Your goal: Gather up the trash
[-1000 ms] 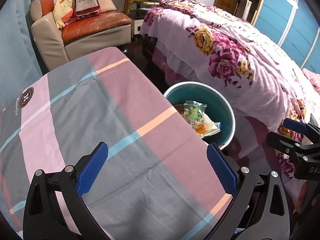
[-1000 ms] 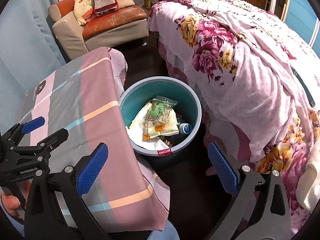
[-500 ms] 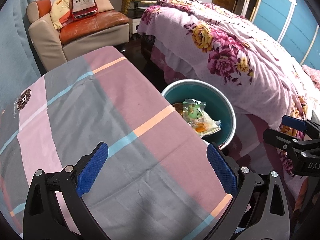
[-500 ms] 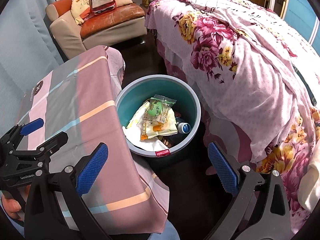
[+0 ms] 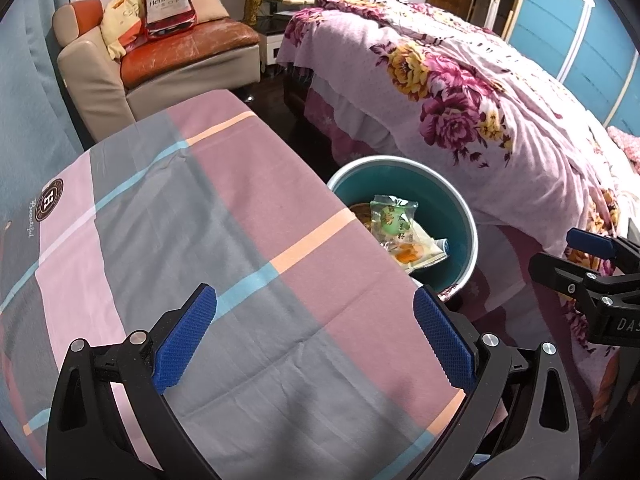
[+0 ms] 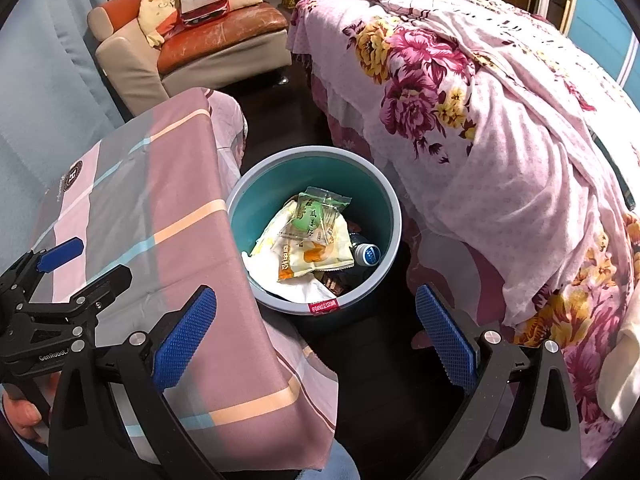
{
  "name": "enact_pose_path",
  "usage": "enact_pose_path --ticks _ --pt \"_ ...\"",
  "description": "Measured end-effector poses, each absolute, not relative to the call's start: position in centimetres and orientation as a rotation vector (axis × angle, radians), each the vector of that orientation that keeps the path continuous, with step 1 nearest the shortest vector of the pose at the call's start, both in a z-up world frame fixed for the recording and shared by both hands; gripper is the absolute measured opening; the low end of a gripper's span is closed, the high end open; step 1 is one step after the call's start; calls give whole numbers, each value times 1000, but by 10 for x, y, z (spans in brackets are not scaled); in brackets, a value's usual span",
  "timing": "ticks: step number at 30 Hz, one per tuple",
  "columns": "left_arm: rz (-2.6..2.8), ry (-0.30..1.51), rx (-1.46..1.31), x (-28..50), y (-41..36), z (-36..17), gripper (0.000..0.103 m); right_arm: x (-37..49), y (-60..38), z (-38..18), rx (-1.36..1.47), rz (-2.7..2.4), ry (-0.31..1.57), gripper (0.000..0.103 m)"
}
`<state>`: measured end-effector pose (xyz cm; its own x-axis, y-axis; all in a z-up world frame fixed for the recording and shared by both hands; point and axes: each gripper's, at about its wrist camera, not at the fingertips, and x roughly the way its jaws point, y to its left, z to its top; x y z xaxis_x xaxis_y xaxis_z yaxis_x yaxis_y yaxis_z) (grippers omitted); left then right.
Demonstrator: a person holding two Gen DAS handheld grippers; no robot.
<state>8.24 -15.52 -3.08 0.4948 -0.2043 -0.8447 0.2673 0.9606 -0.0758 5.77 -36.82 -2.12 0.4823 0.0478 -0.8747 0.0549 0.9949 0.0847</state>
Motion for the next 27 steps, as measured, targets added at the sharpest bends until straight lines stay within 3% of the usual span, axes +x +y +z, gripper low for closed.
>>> enact_pose_path --ticks 27 --pt "-292 1045 75 88 -153 -38 99 64 -368 -24 99 -8 1079 96"
